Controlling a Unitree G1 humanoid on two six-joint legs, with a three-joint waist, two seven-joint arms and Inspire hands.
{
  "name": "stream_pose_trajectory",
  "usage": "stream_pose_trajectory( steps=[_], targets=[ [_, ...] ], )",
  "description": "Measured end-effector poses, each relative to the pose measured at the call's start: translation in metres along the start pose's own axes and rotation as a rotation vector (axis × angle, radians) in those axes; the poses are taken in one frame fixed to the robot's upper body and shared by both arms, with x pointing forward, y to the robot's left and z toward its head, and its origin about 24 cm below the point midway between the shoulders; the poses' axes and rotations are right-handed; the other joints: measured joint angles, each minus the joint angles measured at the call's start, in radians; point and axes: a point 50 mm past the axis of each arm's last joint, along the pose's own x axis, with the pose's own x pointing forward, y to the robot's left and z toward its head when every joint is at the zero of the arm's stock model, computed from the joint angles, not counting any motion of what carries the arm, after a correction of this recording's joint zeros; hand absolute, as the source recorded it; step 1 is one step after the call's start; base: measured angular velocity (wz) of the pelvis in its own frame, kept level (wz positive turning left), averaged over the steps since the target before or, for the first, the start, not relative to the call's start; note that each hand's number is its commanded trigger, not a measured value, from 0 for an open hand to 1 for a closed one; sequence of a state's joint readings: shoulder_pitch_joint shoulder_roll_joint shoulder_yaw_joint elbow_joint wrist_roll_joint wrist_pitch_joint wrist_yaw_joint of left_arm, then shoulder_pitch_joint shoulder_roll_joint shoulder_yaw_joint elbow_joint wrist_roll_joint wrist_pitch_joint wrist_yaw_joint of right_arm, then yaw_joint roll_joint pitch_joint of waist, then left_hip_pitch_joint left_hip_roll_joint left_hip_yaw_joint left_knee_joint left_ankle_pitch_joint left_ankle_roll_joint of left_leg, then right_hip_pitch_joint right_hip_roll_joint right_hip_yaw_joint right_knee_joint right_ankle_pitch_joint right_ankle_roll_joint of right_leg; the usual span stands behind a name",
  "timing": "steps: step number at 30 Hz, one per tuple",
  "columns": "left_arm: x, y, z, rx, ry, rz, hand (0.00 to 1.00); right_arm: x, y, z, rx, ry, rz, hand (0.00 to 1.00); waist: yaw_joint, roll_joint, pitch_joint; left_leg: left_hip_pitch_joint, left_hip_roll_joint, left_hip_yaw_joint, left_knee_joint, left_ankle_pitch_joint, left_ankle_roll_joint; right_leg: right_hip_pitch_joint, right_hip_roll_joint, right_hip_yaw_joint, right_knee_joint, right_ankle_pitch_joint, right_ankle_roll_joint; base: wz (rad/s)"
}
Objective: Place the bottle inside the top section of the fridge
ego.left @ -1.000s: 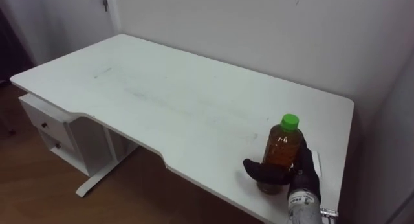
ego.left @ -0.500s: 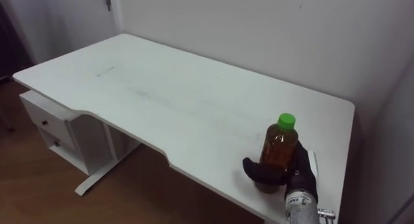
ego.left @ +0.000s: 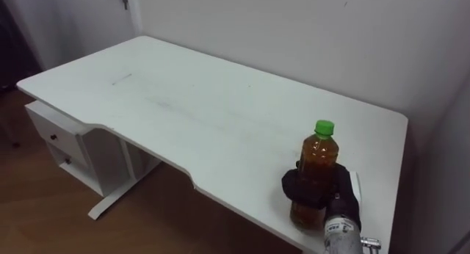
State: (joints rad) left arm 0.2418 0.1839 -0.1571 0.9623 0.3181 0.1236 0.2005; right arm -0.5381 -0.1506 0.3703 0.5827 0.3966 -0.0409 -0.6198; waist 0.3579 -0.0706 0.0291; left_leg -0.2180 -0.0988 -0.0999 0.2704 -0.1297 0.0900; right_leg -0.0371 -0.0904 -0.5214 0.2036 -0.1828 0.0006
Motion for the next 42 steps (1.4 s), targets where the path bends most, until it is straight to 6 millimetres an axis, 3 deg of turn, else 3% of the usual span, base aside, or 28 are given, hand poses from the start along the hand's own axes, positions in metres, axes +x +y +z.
stream_pose_trajectory(
  steps=[4, 10, 13, 16, 19, 22, 23, 27, 33, 35, 42],
  targets=[
    [0.001, 0.004, -0.003, -0.027, 0.014, 0.014, 0.00, -0.002, 0.003, 0.006, 0.011, -0.014, 0.016, 1.00, -0.007, 0.000, -0.0012, 0.000, 0.000, 0.001, -0.002, 0.000, 0.000, -0.003, 0.000, 0.000, 0.001, 0.000, 0.000, 0.00],
    [0.000, 0.008, -0.010, -0.086, 0.040, 0.035, 0.00, -0.010, -0.002, 0.038, 0.119, -0.128, 0.149, 1.00, -0.045, -0.002, -0.0064, 0.034, 0.003, 0.021, -0.016, 0.001, 0.002, 0.017, 0.000, 0.023, -0.002, 0.003, 0.004, -0.03],
    [0.000, 0.015, -0.019, -0.148, 0.066, 0.064, 0.00, -0.017, -0.012, 0.048, 0.147, -0.177, 0.219, 1.00, -0.078, -0.006, -0.0153, 0.069, 0.006, 0.034, -0.035, 0.001, 0.003, 0.041, 0.003, 0.067, -0.009, 0.005, 0.008, -0.07],
    [-0.001, 0.018, -0.025, -0.179, 0.086, 0.092, 0.00, -0.022, -0.026, 0.058, 0.168, -0.231, 0.224, 1.00, -0.095, -0.007, -0.0189, 0.104, 0.012, 0.072, -0.051, -0.001, 0.006, 0.060, 0.006, 0.125, -0.018, 0.007, 0.011, -0.28],
    [-0.002, 0.016, -0.034, -0.184, 0.113, 0.104, 0.00, -0.022, -0.037, 0.067, 0.151, -0.275, 0.219, 1.00, -0.125, -0.011, -0.0224, 0.132, 0.019, 0.106, -0.066, -0.001, 0.006, 0.070, 0.005, 0.137, -0.016, 0.007, 0.011, -0.36],
    [-0.004, 0.013, -0.044, -0.200, 0.144, 0.099, 0.00, -0.023, -0.057, 0.075, 0.120, -0.332, 0.178, 1.00, -0.165, -0.016, -0.0364, 0.144, 0.021, 0.115, -0.072, -0.002, 0.007, 0.077, 0.005, 0.149, -0.010, 0.007, 0.011, -0.14],
    [-0.005, 0.012, -0.046, -0.212, 0.155, 0.094, 0.00, -0.027, -0.054, 0.081, 0.109, -0.362, 0.223, 1.00, -0.176, -0.015, -0.0379, 0.152, 0.022, 0.123, -0.073, -0.002, 0.008, 0.080, 0.005, 0.156, -0.010, 0.007, 0.011, -0.17],
    [-0.005, 0.011, -0.047, -0.217, 0.161, 0.091, 0.00, -0.030, -0.058, 0.093, 0.104, -0.414, 0.231, 1.00, -0.194, -0.014, -0.0387, 0.183, 0.022, 0.128, -0.073, -0.005, 0.011, 0.112, 0.006, 0.162, -0.015, 0.010, 0.015, -0.04],
    [-0.010, 0.004, -0.059, -0.248, 0.204, 0.081, 0.00, -0.024, -0.088, 0.109, 0.119, -0.472, 0.119, 1.00, -0.218, -0.011, -0.0364, 0.207, 0.023, 0.144, -0.072, -0.015, 0.014, 0.122, 0.004, 0.179, -0.013, 0.016, 0.020, -0.09],
    [-0.012, 0.003, -0.066, -0.264, 0.228, 0.085, 0.00, -0.025, -0.100, 0.120, 0.088, -0.515, 0.092, 1.00, -0.242, -0.013, -0.0377, 0.207, 0.022, 0.145, -0.072, -0.016, 0.015, 0.120, 0.005, 0.190, -0.012, 0.019, 0.022, -0.08],
    [-0.013, 0.006, -0.071, -0.289, 0.245, 0.097, 0.00, -0.029, -0.117, 0.137, 0.075, -0.591, 0.017, 1.00, -0.283, -0.014, -0.0364, 0.219, 0.024, 0.157, -0.075, -0.016, 0.019, 0.121, 0.015, 0.224, -0.011, 0.019, 0.022, -0.07]
  ],
)
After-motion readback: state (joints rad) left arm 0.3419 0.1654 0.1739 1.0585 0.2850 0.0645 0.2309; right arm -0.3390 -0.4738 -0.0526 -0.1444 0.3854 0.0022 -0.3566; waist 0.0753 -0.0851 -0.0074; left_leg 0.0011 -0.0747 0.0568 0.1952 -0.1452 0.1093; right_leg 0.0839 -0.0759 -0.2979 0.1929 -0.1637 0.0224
